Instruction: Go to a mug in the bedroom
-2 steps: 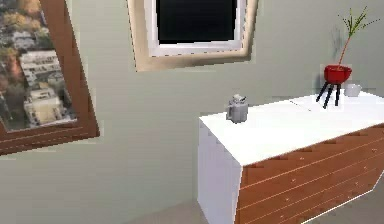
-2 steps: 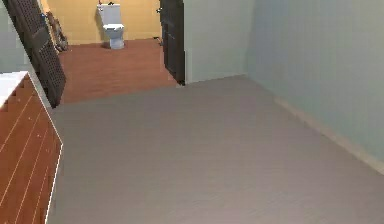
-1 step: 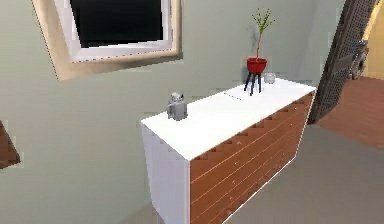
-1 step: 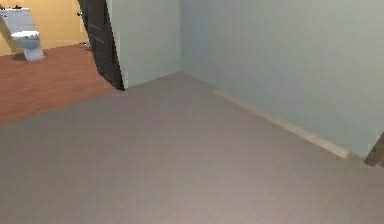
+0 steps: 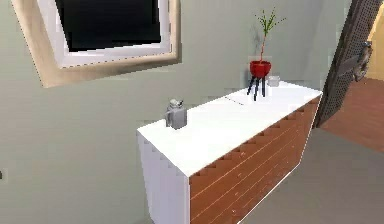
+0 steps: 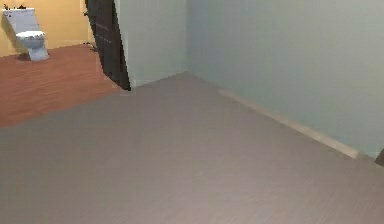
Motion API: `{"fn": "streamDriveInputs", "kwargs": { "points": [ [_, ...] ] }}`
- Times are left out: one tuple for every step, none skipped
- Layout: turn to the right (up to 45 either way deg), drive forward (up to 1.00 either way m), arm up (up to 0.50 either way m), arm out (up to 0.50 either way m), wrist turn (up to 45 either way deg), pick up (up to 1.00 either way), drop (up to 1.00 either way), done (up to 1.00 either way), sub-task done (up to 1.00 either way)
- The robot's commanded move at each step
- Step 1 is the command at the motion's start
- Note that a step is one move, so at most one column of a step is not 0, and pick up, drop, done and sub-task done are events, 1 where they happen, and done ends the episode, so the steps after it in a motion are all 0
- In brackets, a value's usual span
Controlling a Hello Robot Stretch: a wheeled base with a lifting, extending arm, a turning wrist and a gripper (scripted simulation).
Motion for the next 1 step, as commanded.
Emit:
{"fn": "streamDriveInputs", "kwargs": {
  "points": [
    [0.0, 0.00, 0.00, 0.00, 0.0, 0.00, 0.00, 1.00, 0.00]
  ]
}}
